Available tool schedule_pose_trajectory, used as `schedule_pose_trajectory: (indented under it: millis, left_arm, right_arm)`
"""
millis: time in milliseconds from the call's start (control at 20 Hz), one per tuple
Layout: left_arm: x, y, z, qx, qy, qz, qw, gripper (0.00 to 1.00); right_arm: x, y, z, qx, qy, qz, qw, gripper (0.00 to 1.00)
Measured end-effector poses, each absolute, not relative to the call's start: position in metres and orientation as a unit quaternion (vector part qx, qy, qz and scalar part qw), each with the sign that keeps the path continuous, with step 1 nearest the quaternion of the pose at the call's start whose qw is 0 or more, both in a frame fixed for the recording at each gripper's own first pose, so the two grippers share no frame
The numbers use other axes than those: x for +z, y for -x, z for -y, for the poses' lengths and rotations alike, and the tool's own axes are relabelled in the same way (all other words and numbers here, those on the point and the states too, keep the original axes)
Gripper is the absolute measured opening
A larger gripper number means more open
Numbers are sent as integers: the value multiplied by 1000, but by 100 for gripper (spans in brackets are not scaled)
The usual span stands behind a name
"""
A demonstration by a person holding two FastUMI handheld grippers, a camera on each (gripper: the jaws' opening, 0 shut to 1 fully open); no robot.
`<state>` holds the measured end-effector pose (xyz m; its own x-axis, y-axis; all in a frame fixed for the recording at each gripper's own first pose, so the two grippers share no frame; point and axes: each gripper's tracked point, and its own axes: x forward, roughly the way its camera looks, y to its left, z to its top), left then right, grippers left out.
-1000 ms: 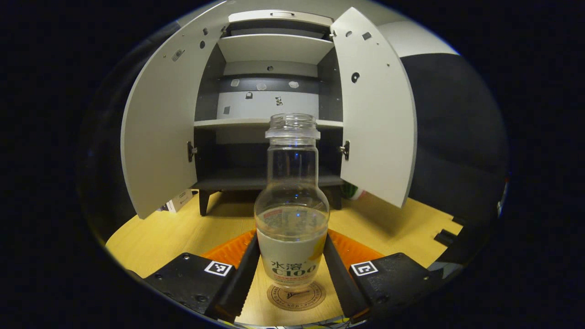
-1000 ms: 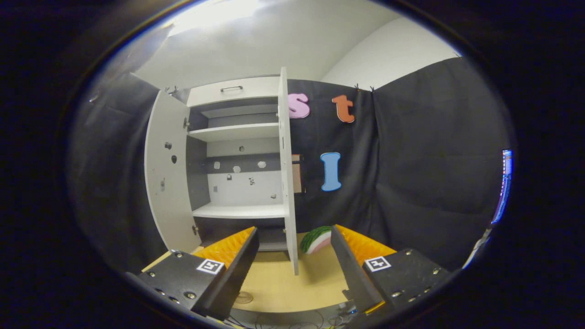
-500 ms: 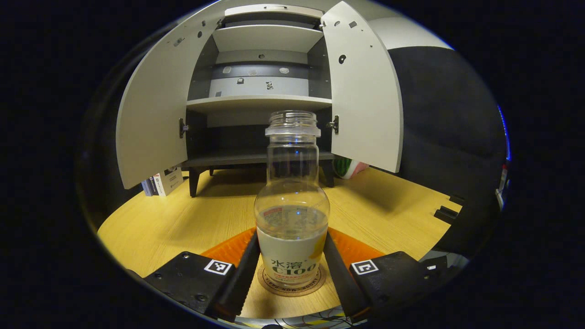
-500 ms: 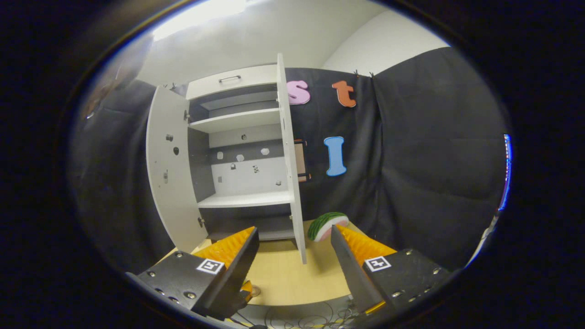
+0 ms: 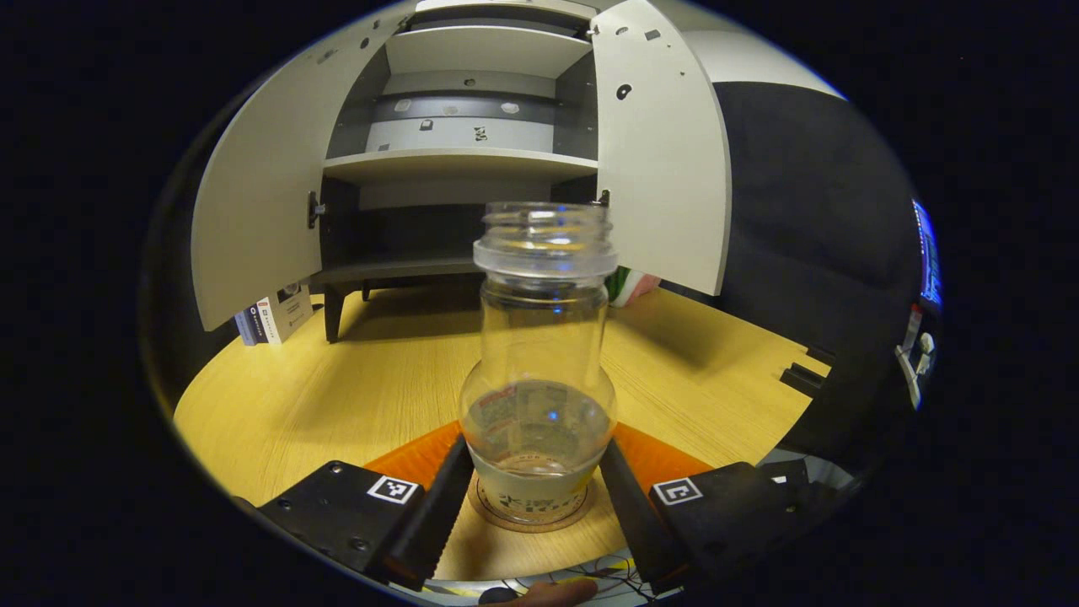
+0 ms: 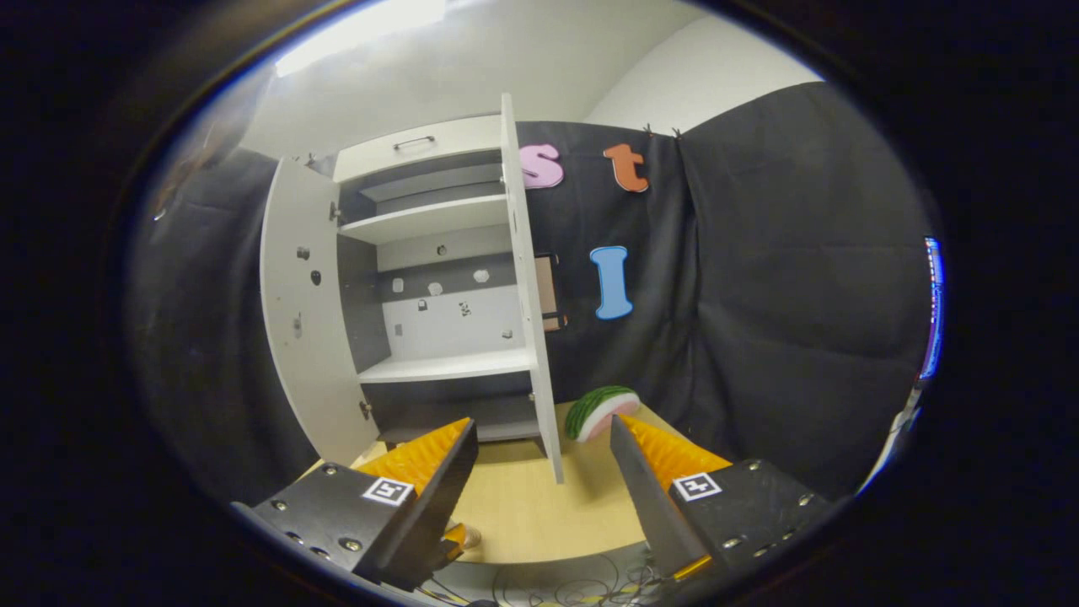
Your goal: Grasp the bottle in the cabinet with the left hand and place it on the coaster, then close the right door with the right hand and the left door with the left hand.
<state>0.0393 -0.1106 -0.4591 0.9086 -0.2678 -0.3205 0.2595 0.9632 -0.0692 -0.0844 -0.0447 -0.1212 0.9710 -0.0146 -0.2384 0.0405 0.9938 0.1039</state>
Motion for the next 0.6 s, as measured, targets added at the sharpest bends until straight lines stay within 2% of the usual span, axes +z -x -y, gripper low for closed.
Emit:
schedule_pose_trajectory:
  millis: [150,250,600]
  left_arm:
    - [-442,-40,109,-137,-3,-156,978,87]
    - [-429,-38,112,-148,-11,-162,976,92]
    - [-323,-31,109,-173,-10,-124,977,96]
  right_arm:
    - [-118,89,50,-21,-59,-115,991,96]
    - [-115,93,56,-31,-61,-113,991,96]
    - [-94,94,84,-54,-74,-77,993,94]
